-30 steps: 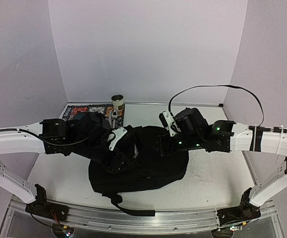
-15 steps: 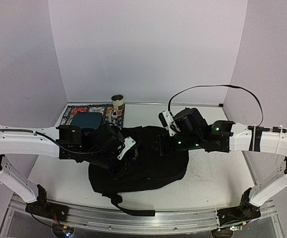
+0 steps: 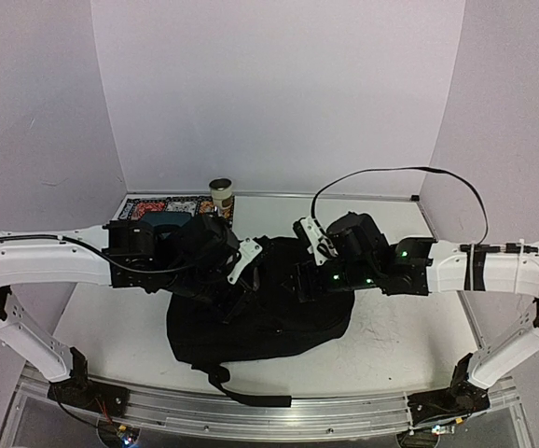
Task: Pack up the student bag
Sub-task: Grab the upper front pocket of the student bag.
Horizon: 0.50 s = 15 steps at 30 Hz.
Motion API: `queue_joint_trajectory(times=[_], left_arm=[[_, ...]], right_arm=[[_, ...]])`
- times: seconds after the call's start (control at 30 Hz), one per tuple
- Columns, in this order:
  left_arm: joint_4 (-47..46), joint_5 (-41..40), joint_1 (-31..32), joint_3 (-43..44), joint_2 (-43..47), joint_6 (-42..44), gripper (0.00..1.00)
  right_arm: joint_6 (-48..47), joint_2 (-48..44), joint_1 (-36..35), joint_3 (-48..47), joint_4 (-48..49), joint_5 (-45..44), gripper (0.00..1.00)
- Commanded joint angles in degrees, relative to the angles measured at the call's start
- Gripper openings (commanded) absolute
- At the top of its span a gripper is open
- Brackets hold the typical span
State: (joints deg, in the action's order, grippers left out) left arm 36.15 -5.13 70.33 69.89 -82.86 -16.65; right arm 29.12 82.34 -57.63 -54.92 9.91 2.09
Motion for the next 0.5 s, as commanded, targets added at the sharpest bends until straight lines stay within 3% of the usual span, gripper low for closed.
queue_joint_trajectory(times=[0.0,0.47], left_arm=[[-1.46,-1.11,-0.61,4.06,-0.82,-1.57,0.00],[-2.53,4.48,-5.39,5.43,-1.94,-5.06,0.00]], right_arm=[[-2.88,-1.67,-0.28,2.33,5.53,4.78,0.61],[-7.11,1.60,-3.53,3.45,13.27,10.53,0.62]])
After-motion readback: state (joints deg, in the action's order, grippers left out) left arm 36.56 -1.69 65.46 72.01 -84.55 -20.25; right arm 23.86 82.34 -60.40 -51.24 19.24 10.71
